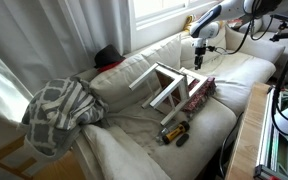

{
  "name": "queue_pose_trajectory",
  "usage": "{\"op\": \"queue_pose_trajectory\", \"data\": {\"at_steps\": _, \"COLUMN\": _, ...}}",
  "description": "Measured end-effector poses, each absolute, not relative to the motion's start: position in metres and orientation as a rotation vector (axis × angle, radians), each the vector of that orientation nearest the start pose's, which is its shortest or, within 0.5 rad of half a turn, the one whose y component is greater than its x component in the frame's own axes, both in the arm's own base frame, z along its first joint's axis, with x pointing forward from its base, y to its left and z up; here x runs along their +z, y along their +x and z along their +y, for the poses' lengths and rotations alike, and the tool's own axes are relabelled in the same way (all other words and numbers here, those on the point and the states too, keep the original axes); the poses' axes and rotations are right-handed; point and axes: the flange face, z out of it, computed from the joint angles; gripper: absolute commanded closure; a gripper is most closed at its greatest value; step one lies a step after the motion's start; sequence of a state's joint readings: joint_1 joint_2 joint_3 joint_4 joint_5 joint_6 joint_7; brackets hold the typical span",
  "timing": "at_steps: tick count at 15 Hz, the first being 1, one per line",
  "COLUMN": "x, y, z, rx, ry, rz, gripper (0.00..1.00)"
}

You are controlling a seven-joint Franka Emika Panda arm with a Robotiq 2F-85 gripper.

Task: Pick the chair and position it upright

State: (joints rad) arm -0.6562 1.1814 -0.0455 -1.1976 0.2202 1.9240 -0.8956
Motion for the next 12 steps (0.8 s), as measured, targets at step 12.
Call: {"op": "queue_pose_trajectory", "data": {"at_steps": 12, "x": -0.039, "y": 0.526, "z": -0.452, "rx": 0.291, "ry": -2.719, "rz": 0.115, "gripper": 0.00}}
